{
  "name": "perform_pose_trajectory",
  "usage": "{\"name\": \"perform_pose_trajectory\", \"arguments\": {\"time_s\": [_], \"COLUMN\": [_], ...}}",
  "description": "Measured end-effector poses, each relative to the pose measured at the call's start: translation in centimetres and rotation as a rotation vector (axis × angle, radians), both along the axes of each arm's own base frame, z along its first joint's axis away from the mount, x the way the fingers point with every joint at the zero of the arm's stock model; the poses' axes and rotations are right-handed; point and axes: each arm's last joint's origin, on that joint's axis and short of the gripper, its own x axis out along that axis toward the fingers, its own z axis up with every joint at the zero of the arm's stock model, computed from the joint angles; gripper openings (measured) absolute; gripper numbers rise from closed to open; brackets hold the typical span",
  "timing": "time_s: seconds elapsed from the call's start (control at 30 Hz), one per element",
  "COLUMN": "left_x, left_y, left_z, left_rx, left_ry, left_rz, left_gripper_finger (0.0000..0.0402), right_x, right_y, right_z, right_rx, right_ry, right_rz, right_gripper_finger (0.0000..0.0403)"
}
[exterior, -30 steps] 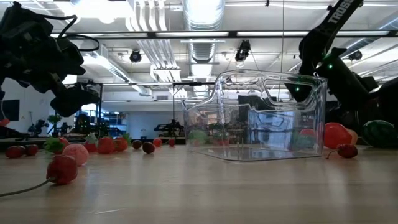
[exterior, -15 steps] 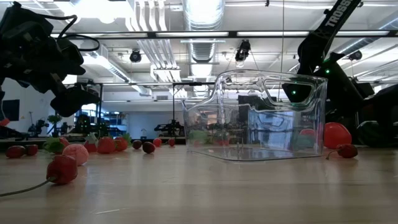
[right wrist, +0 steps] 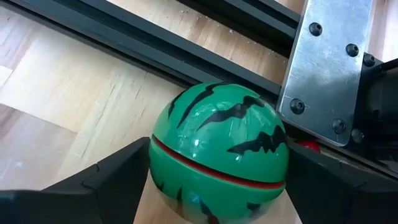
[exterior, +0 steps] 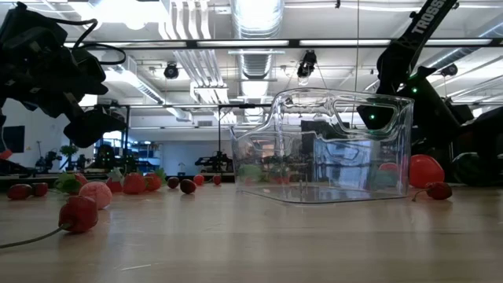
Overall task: Pick and placing Produce into tupperware
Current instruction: Put the green watermelon into the transparent bin
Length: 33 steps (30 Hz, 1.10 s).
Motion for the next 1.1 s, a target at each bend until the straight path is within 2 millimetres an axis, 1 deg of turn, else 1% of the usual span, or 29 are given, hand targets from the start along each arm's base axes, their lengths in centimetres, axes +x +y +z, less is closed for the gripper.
{"name": "perform_pose_trajectory", "arguments": {"time_s": [0.1,0.23,0.27,0.43,0.6,0.67,0.83,1.0,1.1], "left_x": [0.0,0.0,0.0,0.0,0.0,0.0,0.0,0.0,0.0], "left_y": [0.0,0.0,0.0,0.0,0.0,0.0,0.0,0.0,0.0], "left_z": [0.0,0.0,0.0,0.0,0.0,0.0,0.0,0.0,0.0], "left_rx": [0.000,0.000,0.000,0.000,0.000,0.000,0.000,0.000,0.000], "left_ry": [0.000,0.000,0.000,0.000,0.000,0.000,0.000,0.000,0.000], "left_rz": [0.000,0.000,0.000,0.000,0.000,0.000,0.000,0.000,0.000], "left_gripper_finger": [0.0314,0.0314,0.0314,0.0314,0.0314,0.0314,0.0314,0.0314,0.0314], "right_x": [0.0,0.0,0.0,0.0,0.2,0.3,1.0,1.8,2.6], "right_y": [0.0,0.0,0.0,0.0,-0.1,-0.2,-0.6,-1.2,-1.7], "right_z": [0.0,0.0,0.0,0.0,0.2,0.3,0.9,1.7,2.7], "right_rx": [0.003,0.002,0.002,0.002,0.006,0.012,0.013,0.018,0.001], "right_ry": [-0.003,-0.004,-0.004,-0.005,-0.018,-0.025,-0.048,-0.080,-0.098], "right_rz": [0.003,0.003,0.004,0.007,0.021,0.042,0.088,0.148,0.234], "right_gripper_finger": [0.0314,0.0272,0.0270,0.0271,0.0308,0.0303,0.0270,0.0270,0.0282]}}
